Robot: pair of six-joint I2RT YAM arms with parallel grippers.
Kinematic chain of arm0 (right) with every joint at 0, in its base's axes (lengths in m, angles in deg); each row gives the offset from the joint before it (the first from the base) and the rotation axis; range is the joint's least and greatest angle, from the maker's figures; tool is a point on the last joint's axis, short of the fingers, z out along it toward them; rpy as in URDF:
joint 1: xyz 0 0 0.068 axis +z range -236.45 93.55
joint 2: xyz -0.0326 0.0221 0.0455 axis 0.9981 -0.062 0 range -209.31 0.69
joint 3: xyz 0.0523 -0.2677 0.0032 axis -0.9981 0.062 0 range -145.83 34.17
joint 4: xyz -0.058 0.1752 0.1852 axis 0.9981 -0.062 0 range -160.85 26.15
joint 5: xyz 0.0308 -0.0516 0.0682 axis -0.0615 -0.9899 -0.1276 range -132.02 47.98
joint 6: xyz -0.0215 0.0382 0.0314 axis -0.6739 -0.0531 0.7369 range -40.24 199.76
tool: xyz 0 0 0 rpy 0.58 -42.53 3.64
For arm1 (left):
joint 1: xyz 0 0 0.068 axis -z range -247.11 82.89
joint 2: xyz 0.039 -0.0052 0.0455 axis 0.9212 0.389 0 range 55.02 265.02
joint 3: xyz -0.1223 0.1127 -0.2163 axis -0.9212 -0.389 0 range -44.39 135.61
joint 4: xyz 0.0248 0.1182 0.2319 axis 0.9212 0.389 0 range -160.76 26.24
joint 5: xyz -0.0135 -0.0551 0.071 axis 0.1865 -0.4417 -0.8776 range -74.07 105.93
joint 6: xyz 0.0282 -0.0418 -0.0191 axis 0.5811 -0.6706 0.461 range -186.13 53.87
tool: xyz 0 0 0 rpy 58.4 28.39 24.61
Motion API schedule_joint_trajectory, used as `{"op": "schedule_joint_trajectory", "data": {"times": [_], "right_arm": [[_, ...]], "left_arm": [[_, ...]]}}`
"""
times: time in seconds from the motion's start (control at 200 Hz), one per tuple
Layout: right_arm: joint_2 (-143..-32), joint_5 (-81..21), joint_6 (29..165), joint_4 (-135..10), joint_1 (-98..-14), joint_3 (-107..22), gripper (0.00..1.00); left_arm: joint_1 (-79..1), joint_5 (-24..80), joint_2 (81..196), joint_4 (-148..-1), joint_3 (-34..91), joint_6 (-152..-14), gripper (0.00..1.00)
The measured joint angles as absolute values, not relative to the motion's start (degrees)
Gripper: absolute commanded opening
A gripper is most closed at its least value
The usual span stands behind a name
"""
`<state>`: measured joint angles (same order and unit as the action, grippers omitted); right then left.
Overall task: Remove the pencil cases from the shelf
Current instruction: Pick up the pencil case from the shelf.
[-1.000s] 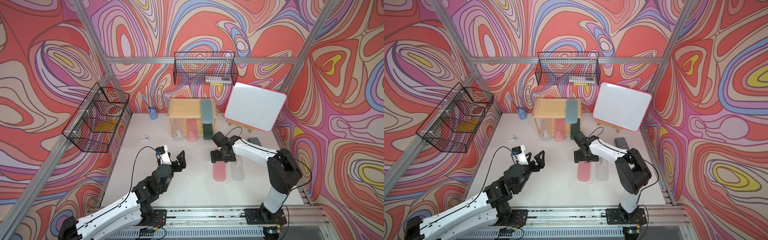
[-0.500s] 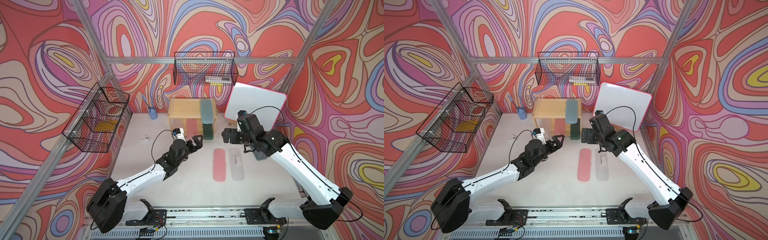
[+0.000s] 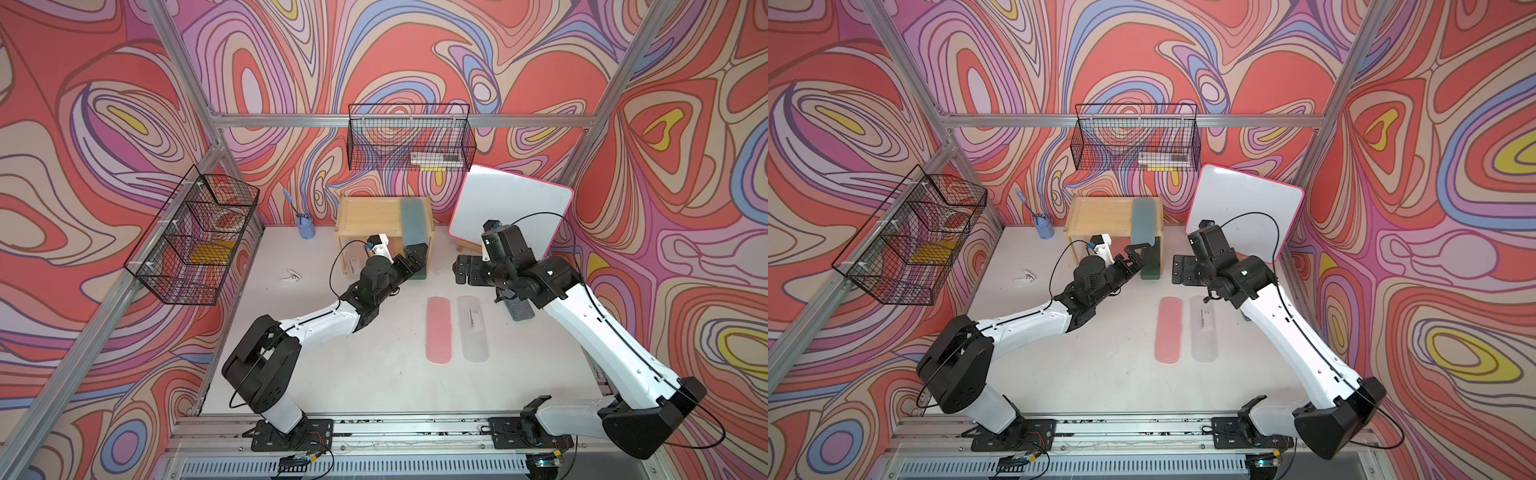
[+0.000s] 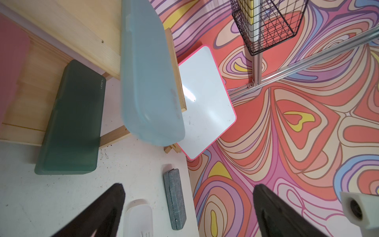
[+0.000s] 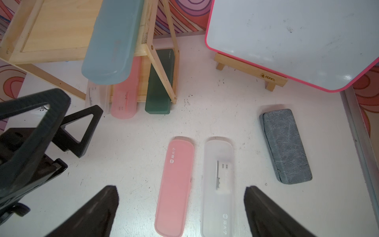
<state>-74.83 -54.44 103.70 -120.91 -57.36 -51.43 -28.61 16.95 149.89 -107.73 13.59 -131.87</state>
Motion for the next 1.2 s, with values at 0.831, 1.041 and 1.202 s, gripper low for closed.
{"op": "schedule_joint_trajectory", "data": {"times": [0.831,1.041,1.202], "right_arm": [[-77.15,-51.69,99.51,-120.89,-59.55,-53.27,0.98],[-77.15,-51.69,99.31,-120.89,-59.73,-53.27,0.98],[-77.15,-51.67,99.38,-120.6,-59.83,-53.14,0.98]], "left_arm": [[-33.37,17.32,160.56,-112.23,21.17,-136.31,0.67],[-33.44,17.34,161.94,-112.56,22.03,-136.74,0.45],[-33.44,17.32,161.94,-114.07,21.63,-137.07,0.29]]}}
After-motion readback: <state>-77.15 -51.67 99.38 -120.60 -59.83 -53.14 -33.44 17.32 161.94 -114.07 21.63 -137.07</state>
